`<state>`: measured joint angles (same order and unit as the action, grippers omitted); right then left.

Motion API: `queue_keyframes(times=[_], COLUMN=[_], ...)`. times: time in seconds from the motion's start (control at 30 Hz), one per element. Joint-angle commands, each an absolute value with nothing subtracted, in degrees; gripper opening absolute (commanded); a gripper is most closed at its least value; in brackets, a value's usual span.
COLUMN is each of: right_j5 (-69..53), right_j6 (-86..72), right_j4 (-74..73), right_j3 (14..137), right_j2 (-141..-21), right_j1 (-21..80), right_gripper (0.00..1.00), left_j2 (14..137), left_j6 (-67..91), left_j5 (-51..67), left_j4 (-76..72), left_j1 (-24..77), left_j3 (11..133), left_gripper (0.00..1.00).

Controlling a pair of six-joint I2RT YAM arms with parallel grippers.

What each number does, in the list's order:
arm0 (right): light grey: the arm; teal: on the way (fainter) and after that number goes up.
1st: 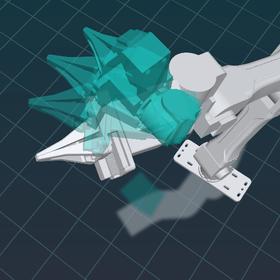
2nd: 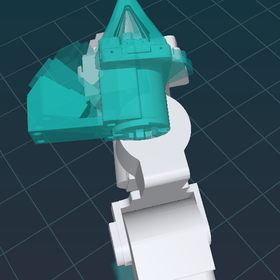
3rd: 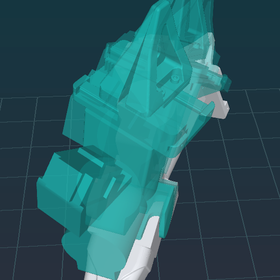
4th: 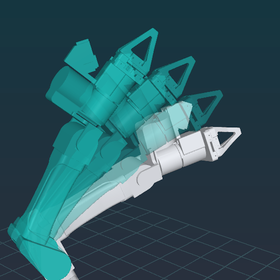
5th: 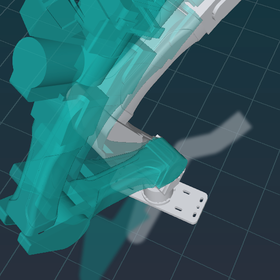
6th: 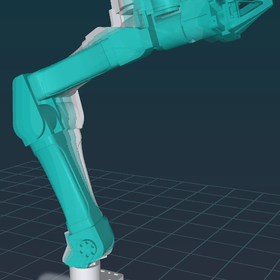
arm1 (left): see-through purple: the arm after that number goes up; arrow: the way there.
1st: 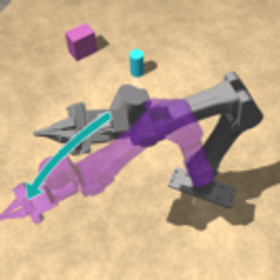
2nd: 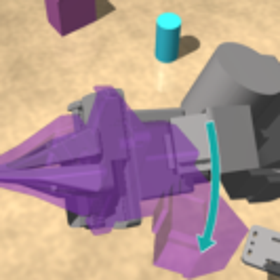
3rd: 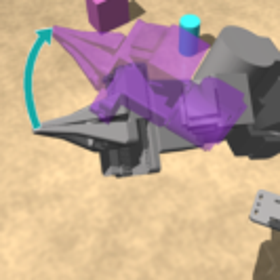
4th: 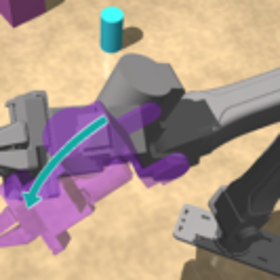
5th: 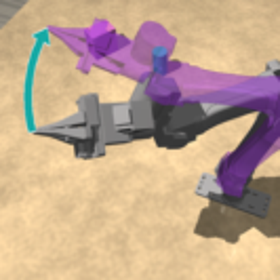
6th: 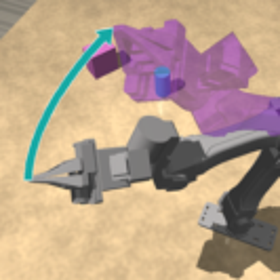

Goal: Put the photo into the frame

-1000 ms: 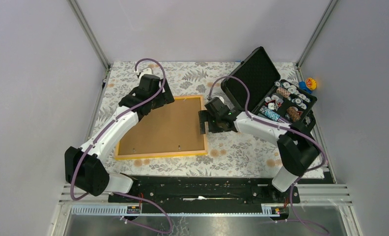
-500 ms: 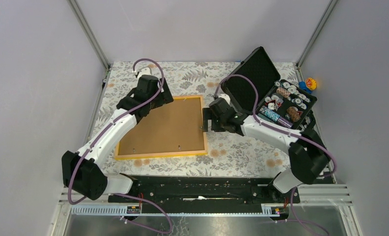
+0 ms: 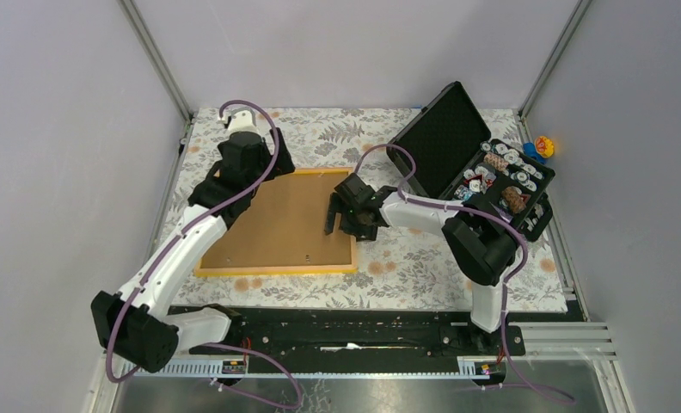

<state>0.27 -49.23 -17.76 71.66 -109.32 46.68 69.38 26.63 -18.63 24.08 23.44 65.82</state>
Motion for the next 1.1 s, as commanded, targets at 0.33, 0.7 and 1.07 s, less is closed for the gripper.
queue_keyframes(times=[0.33, 0.7, 1.07], right_j5=[10.17, 15.20, 16.38], right_j6=[-55.40, -49.54, -28.48], right_j4=[-26.28, -30.47, -25.72], right_j3=[77.67, 75.61, 75.23], right_j2=[-114.26, -111.13, -113.32], right_j1=[48.50, 48.53, 46.56], right_gripper=[1.00, 0.84, 0.31], left_j2=[64.65, 58.77, 59.17], left_j6=[23.61, 19.95, 20.73], left_j5=[-21.02, -21.41, -17.58], left_j4=[14.47, 16.50, 16.53], left_j1=[25.40, 25.16, 25.13], left_j3=[62.27, 61.61, 61.52], left_gripper=[0.99, 0.99, 0.99])
